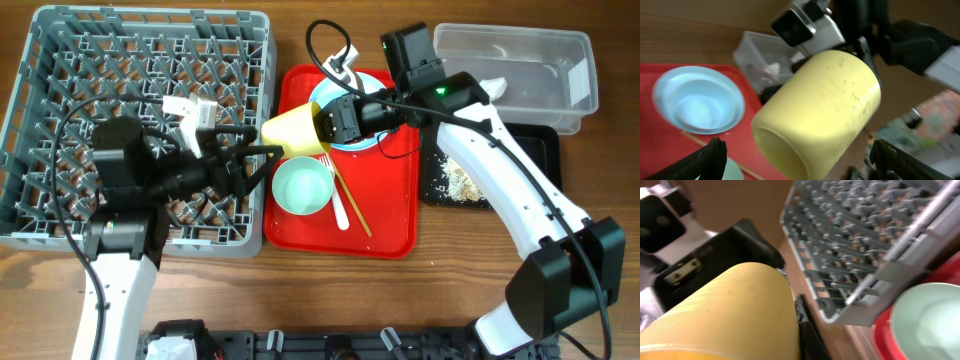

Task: Sort waste into correct bins and load items into the dishwasher rack
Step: 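Lift the yellow cup with the right gripper and hand it to the left gripper, then carry the yellow cup left and set it in the dish rack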

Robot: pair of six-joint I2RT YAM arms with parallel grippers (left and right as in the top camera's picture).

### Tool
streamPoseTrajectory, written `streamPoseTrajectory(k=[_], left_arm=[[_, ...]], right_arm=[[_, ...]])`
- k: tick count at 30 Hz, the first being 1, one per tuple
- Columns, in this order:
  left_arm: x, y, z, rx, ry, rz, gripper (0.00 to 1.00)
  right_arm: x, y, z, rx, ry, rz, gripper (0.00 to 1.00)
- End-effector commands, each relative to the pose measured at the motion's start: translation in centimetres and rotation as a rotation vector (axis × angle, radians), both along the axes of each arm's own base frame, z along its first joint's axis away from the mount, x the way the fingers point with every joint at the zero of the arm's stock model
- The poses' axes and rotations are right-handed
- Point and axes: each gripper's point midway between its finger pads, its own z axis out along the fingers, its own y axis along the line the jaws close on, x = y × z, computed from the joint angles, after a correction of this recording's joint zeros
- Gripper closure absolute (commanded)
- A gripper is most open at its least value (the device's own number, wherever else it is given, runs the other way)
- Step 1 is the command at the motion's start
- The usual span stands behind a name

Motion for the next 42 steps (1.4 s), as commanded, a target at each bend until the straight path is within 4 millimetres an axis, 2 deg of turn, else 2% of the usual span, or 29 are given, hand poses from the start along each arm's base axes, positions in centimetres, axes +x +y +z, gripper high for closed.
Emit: streamPoseTrajectory(k=[1,2,3,5,11,16,20,29,30,31,32,33,36,39,42], left_arm=[[-1.7,-1.3,1.2,-0.066,-0.016,-0.153,0.11],[-1.7,-1.4,1.4,-0.065,-0.025,-0.155,0.12],[-1.8,-1.5,1.5,-0.067,-0.034,-0.162,0.19],[-2.0,-1.8,1.9,-0.077,-0.044,-0.181,0.25],[-2.4,-2.7,3.0,-0.081,-0.107,-0.222,0.25],[-2.3,-2.7,3.3,-0.081,-0.127,-0.221,0.27],[-2.3,-2.7,3.3,-0.081,-0.127,-0.221,0.31],[-2.1,-2.7,4.0,-0.077,-0.18,-0.223,0.49],[-2.1,-2.7,4.0,-0.077,-0.18,-0.223,0.5],[-2.1,-2.7,4.0,-0.077,-0.18,-0.221,0.51],[-2.1,-2.6,4.0,-0.076,-0.181,-0.218,0.52],[-1.9,-2.4,3.9,-0.073,-0.186,-0.211,0.54],[-0.7,-0.6,3.4,-0.063,-0.155,-0.126,0.54],[0.7,1.7,1.9,-0.02,-0.123,-0.019,0.48],[1.9,4.3,-1.4,0.084,-0.047,0.125,0.5]], right_arm=[[-1.9,0.5,3.1,0.159,0.014,0.122,0.96],[-1.9,0.5,3.2,0.161,0.025,0.122,0.96],[-1.9,0.5,3.2,0.16,0.03,0.12,0.96],[-1.9,0.5,3.2,0.159,0.037,0.118,0.96],[-2.2,0.4,3.2,0.162,0.055,0.124,0.95],[-2.2,0.4,3.2,0.161,0.055,0.123,0.95],[-2.2,0.4,3.2,0.161,0.057,0.123,0.95],[-2.2,0.4,3.2,0.158,0.062,0.121,0.94],[-2.1,0.4,3.1,0.156,0.061,0.118,0.87],[-2.1,0.4,3.1,0.153,0.061,0.116,0.74],[-2.0,0.4,3.0,0.151,0.059,0.114,0.67],[-1.9,0.4,2.9,0.142,0.055,0.106,0.52],[-0.8,0.1,1.9,0.086,0.032,0.051,0.34],[1.5,-1.4,0.1,-0.018,0.018,-0.068,0.27],[4.3,-5.0,-3.7,-0.239,0.025,-0.254,0.26]])
